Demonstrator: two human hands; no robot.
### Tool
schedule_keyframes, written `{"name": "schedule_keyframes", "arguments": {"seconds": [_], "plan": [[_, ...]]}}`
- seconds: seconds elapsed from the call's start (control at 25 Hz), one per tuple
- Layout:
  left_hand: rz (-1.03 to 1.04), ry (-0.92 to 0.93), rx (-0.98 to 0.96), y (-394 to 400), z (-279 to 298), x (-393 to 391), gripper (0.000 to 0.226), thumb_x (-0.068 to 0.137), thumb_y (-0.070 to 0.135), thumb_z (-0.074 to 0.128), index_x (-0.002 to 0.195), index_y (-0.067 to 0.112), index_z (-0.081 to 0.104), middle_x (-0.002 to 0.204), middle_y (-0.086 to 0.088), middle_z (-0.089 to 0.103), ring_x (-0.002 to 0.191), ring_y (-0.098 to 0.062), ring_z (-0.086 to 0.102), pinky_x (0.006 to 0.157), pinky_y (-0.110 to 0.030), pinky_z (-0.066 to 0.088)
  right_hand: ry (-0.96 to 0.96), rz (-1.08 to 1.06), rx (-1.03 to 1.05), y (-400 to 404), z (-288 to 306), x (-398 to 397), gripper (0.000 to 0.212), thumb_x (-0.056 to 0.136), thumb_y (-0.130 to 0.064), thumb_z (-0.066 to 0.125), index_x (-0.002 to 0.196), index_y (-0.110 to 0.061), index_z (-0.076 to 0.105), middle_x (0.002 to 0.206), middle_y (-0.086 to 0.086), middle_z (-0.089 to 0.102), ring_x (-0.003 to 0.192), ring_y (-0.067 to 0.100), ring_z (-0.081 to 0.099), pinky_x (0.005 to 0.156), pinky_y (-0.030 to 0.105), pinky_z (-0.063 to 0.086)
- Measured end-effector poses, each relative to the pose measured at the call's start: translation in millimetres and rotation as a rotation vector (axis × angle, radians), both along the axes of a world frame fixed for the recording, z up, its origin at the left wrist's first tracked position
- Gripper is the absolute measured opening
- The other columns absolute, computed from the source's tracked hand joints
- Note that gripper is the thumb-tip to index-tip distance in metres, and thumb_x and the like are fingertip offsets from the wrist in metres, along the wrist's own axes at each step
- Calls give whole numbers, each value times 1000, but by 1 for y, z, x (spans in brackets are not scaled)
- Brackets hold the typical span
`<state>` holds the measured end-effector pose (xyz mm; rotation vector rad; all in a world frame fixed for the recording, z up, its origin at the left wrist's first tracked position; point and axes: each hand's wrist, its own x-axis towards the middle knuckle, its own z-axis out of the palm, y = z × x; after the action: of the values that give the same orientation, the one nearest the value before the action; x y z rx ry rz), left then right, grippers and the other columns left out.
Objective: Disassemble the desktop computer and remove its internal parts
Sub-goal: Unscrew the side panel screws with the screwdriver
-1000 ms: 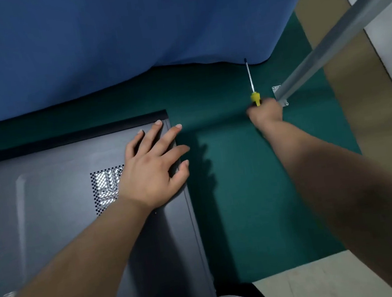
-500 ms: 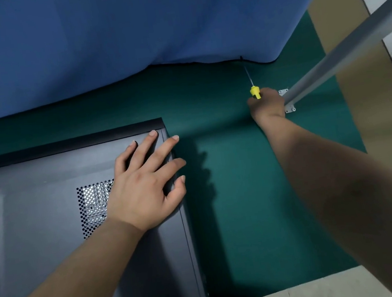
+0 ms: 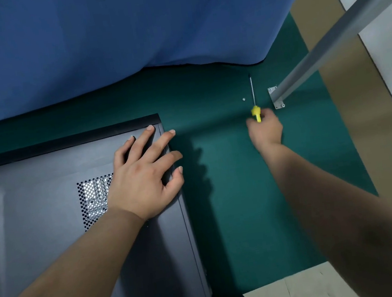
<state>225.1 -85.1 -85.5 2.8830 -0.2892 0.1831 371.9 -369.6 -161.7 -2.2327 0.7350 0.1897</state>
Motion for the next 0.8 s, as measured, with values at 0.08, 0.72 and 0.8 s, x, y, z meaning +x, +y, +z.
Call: {"name": "schedule_keyframes", "arguments": {"seconds": [0.08, 0.72, 0.8], "plan": [[4, 12, -15, -1, 0, -1, 33, 95, 49, 47, 115, 39, 72, 154, 14, 49, 152, -22, 32, 119, -48, 22, 0, -53, 133, 3, 6, -49, 8, 88, -25, 62, 94, -25, 57, 80, 1, 65, 72, 26, 59, 66, 35, 48], [430, 519, -1903, 19, 68, -230, 19, 106, 24, 56, 112, 13, 69, 108, -12, 78, 100, -22, 75, 79, -27, 59, 43, 345, 581, 150, 154, -439, 6, 98, -20, 67, 94, -19, 71, 73, -1, 71, 62, 14, 62, 59, 29, 55], [479, 549, -1915, 44, 61, -276, 22, 107, 24, 53, 118, 11, 68, 111, -11, 77, 104, -22, 75, 79, -27, 60, 89, 393, 569, 176, 138, -478, 4, 99, -18, 66, 96, -15, 69, 78, 2, 72, 68, 15, 65, 74, 36, 57]]}}
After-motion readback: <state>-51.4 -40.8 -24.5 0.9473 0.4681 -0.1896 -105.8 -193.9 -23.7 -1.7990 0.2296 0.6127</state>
